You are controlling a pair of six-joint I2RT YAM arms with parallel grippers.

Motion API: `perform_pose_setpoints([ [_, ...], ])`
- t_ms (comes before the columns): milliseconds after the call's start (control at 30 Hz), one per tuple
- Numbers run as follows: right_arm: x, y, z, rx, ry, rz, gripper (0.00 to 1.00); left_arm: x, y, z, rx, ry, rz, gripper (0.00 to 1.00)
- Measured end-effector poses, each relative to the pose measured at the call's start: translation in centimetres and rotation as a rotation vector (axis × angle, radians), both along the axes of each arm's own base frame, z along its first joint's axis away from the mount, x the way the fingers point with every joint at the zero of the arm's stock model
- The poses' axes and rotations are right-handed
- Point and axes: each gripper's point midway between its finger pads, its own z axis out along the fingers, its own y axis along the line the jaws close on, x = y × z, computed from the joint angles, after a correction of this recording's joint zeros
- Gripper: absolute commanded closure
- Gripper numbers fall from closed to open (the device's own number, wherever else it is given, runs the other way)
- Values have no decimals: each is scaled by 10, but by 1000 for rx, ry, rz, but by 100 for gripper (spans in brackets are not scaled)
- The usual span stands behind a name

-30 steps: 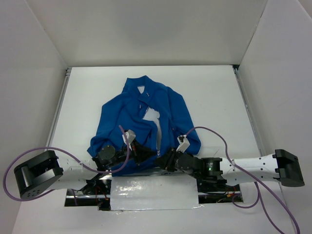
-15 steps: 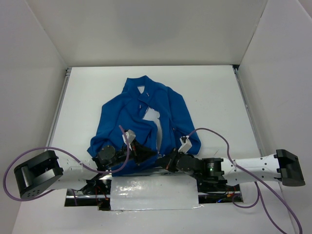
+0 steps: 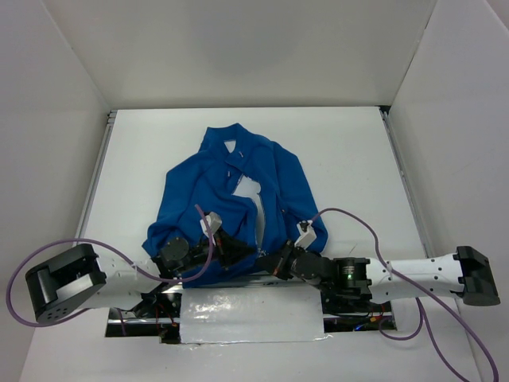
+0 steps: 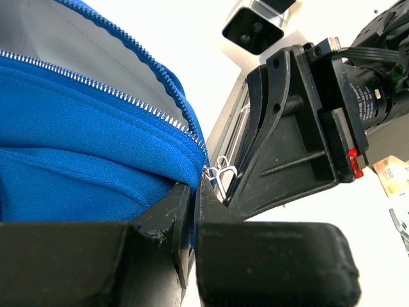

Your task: Zip up the jacket

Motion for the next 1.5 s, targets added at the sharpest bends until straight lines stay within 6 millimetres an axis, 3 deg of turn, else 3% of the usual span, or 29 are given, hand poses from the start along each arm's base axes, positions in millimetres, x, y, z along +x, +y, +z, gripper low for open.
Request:
perform_pose_setpoints([
  [367, 0, 3, 16, 27, -21, 32, 100, -3, -4, 2, -11, -9, -27, 100],
  [700, 24, 5, 29, 98, 58, 94, 100, 2, -5, 8, -26, -31, -18, 100],
  [1033, 17, 11, 51, 149, 121, 190, 100, -1, -7, 5, -14, -44, -40, 100],
  [1367, 42, 8, 47, 114, 139, 140, 100, -2, -12, -3, 5, -30, -62, 100],
  [1500, 59, 7, 55, 102, 131, 120, 100, -3, -12, -3, 2, -32, -65, 100],
])
